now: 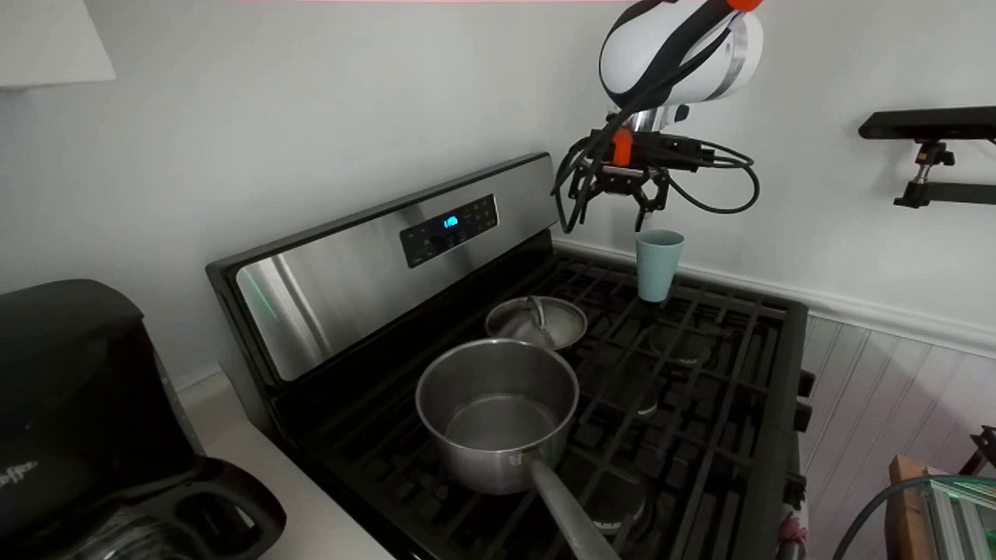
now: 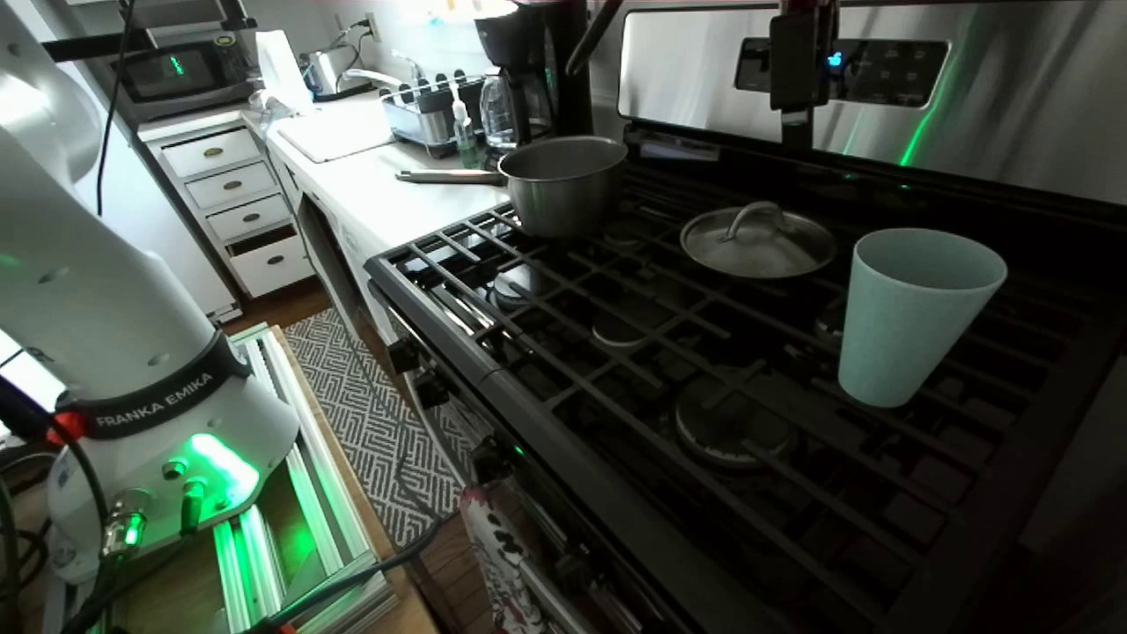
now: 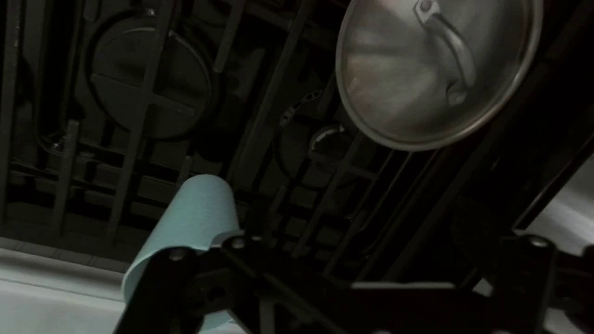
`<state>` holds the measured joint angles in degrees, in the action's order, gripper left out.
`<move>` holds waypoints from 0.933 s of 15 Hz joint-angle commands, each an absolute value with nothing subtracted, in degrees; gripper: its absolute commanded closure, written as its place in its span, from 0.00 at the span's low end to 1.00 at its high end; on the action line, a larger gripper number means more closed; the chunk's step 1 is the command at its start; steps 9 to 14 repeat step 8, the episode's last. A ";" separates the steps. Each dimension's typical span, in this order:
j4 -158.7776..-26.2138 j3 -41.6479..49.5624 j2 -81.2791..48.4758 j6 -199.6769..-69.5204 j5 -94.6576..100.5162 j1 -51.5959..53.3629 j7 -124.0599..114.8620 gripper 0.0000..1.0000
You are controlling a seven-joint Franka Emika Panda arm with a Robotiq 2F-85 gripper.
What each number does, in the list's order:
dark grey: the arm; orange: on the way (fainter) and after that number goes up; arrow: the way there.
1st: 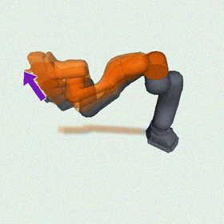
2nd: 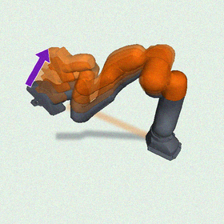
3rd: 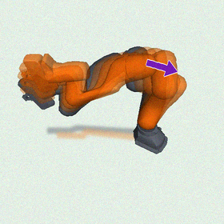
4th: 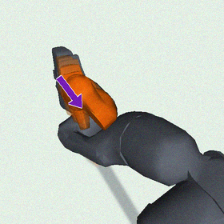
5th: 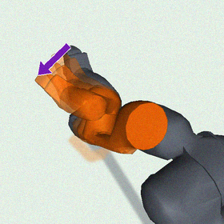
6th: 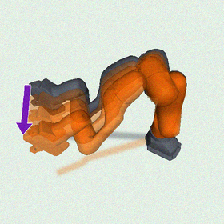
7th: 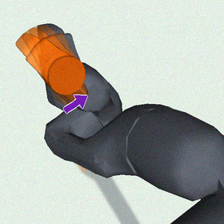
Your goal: Move the cup from the pot to the right side of the stove
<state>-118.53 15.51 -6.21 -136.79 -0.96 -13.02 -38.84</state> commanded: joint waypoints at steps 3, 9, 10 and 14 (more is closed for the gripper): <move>-118.27 14.89 -6.67 -136.51 -1.07 -12.26 -36.49 0.00; -118.25 15.10 -6.70 -136.51 -1.07 -12.50 -35.56 0.00; -118.25 15.10 -6.70 -136.51 -1.07 -12.50 -35.56 0.00; -118.25 15.10 -6.70 -136.51 -1.07 -12.50 -35.56 0.00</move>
